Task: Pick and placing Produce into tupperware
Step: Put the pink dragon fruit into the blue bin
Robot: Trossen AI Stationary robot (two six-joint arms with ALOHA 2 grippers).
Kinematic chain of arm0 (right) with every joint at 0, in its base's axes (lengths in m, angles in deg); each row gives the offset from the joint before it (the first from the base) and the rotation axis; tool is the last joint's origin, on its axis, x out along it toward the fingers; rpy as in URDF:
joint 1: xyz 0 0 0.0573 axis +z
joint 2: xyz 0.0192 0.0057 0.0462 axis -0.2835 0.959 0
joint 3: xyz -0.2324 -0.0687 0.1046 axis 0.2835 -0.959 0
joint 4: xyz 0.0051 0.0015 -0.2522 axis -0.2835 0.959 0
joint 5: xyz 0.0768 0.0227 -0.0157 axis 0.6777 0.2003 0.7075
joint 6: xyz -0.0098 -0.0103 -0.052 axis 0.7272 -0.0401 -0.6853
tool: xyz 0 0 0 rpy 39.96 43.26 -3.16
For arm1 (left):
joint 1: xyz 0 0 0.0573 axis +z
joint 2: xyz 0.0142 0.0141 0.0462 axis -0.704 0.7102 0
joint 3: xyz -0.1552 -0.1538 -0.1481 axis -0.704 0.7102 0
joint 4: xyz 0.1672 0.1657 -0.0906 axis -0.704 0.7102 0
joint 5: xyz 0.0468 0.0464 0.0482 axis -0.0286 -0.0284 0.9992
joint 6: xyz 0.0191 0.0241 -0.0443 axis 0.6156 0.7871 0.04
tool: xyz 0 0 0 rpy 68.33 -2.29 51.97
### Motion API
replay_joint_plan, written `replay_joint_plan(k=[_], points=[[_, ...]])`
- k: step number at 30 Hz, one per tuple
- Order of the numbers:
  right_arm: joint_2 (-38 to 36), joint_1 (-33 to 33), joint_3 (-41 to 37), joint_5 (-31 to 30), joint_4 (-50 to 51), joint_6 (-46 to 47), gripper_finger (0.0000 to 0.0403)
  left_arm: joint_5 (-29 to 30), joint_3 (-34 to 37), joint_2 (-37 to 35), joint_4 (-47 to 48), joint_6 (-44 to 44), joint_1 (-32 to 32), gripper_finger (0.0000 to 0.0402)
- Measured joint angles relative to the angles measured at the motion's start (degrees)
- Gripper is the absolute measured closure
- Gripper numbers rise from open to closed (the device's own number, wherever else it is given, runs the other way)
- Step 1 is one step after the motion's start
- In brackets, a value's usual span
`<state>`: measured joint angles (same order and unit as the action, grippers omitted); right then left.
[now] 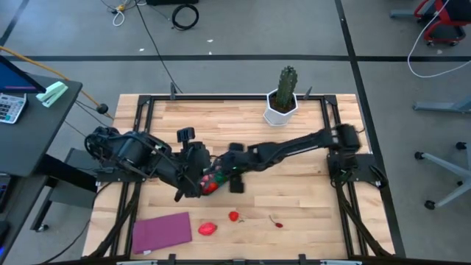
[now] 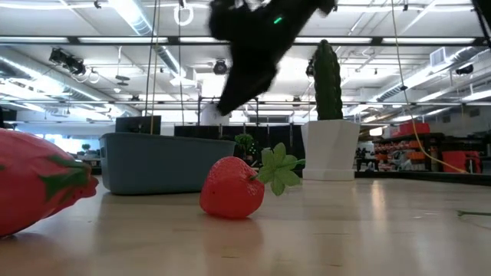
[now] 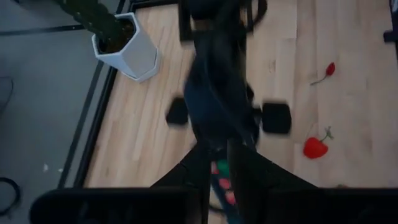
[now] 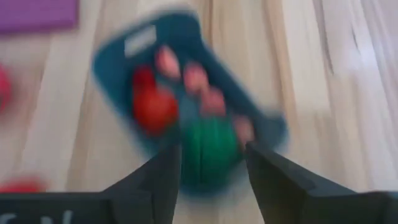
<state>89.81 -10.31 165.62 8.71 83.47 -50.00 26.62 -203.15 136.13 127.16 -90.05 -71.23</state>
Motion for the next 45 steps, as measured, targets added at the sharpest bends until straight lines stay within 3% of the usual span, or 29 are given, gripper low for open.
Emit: replay_joint_plan(k=[4, 8, 15, 21, 24, 30, 39, 45], points=[[-8.6, 1.2, 0.0, -0.7, 19.8, 6.4, 0.0221, 0.0, 0.0, 0.0, 0.0, -2.8, -1.3, 0.0346], [-18.2, 4.3, -2.1, -4.8, 30.3, 13.0, 0.0233, 0.0, 0.8, -0.1, 0.0, -9.1, -2.6, 0.0343], [-35.6, 15.5, -16.8, -16.7, 28.4, 28.8, 0.0250, -5.3, 11.8, 0.0, -4.5, -20.2, -6.6, 0.0336], [-45.4, 23.7, -30.6, -26.5, 21.8, 39.0, 0.0257, -13.4, 30.0, 0.0, -26.7, -15.3, -10.2, 0.0339], [-48.0, 25.3, -35.4, -26.7, 19.5, 41.7, 0.0259, -20.0, 37.7, 0.1, -36.6, -13.2, -10.7, 0.0338], [-49.6, 25.3, -39.6, -26.9, 17.8, 43.7, 0.0259, -29.1, 45.6, 0.1, -38.1, -27.2, -10.9, 0.0310], [-49.5, 23.8, -38.1, -27.7, 16.5, 40.1, 0.0260, -29.6, 51.9, 0.0, -51.6, -28.9, -11.8, 0.0231], [-49.4, 23.8, -38.1, -27.7, 16.4, 39.6, 0.0260, -29.8, 58.9, 0.0, -53.0, -35.5, -12.9, 0.0192]])
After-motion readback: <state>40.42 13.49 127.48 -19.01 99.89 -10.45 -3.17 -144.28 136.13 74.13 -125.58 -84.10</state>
